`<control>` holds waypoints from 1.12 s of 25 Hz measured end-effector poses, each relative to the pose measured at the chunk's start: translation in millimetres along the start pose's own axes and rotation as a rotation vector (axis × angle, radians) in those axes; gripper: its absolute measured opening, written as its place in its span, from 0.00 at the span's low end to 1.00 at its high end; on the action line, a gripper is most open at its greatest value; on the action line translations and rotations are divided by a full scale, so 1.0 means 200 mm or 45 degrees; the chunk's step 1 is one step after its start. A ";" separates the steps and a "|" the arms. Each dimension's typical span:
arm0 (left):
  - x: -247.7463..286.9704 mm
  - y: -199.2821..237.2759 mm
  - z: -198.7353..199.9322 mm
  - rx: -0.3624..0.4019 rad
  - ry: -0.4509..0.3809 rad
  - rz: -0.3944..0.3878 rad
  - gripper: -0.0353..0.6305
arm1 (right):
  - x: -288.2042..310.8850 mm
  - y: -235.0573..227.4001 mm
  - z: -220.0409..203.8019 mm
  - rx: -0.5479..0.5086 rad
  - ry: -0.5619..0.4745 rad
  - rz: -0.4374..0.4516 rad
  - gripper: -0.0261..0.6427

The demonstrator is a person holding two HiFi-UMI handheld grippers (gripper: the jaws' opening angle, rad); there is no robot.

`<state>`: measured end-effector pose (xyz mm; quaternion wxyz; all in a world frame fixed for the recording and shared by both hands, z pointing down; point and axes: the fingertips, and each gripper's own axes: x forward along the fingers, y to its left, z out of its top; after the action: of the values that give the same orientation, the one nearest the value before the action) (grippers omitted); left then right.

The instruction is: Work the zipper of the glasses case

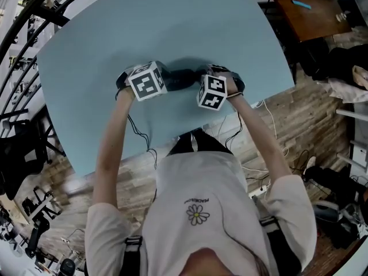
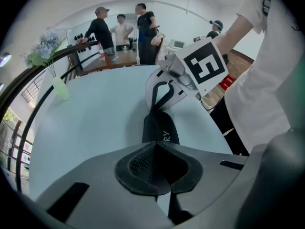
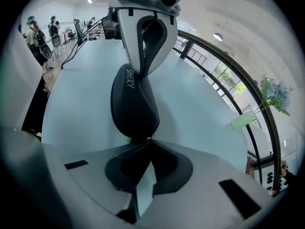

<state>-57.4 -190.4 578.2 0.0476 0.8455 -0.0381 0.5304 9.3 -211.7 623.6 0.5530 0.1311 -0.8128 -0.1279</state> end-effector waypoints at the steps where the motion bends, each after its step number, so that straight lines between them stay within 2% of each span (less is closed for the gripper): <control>1: 0.01 0.00 0.00 0.010 0.018 0.010 0.08 | -0.01 0.01 -0.01 0.008 0.005 -0.003 0.05; 4: 0.02 -0.01 0.00 0.045 0.052 0.051 0.07 | -0.05 0.04 -0.02 0.009 0.041 -0.015 0.05; 7: 0.01 -0.01 -0.01 -0.001 0.013 0.084 0.07 | -0.08 0.10 -0.02 -0.039 0.076 0.019 0.05; 9: 0.01 -0.01 -0.01 -0.033 -0.024 0.102 0.07 | -0.10 0.17 -0.02 -0.036 0.069 0.088 0.05; 12: 0.01 -0.01 -0.01 -0.044 -0.043 0.139 0.07 | -0.12 0.28 0.06 0.122 -0.003 0.174 0.05; 15: 0.01 0.00 -0.01 -0.079 -0.067 0.174 0.07 | -0.09 0.37 0.25 0.309 -0.112 0.194 0.05; 17: 0.00 0.01 -0.01 -0.134 -0.108 0.190 0.07 | -0.06 0.40 0.36 0.325 -0.149 0.177 0.05; 19: -0.01 0.03 -0.02 -0.220 -0.161 0.227 0.07 | -0.04 0.41 0.41 0.259 -0.167 0.172 0.05; 20: -0.03 0.04 -0.03 -0.262 -0.180 0.262 0.07 | -0.04 0.39 0.41 0.218 -0.166 0.151 0.05; 22: -0.05 0.06 -0.04 -0.312 -0.186 0.343 0.07 | -0.06 0.27 0.33 0.185 -0.122 0.005 0.05; 24: -0.04 0.06 -0.04 -0.311 -0.148 0.357 0.07 | -0.06 0.09 0.21 0.253 -0.041 -0.178 0.05; 25: -0.02 0.05 -0.06 -0.300 -0.099 0.332 0.07 | -0.06 0.03 0.16 0.311 -0.013 -0.224 0.05; 27: 0.07 0.01 -0.13 -0.268 0.043 0.278 0.07 | -0.05 -0.04 0.11 0.382 0.001 -0.224 0.05; 28: 0.11 -0.01 -0.17 -0.259 0.096 0.265 0.07 | -0.04 -0.04 0.11 0.376 -0.001 -0.206 0.05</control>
<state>-78.0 -185.5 612.5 0.0791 0.8073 -0.1770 0.5574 -7.0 -213.9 606.2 0.5154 0.2759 -0.8097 -0.0511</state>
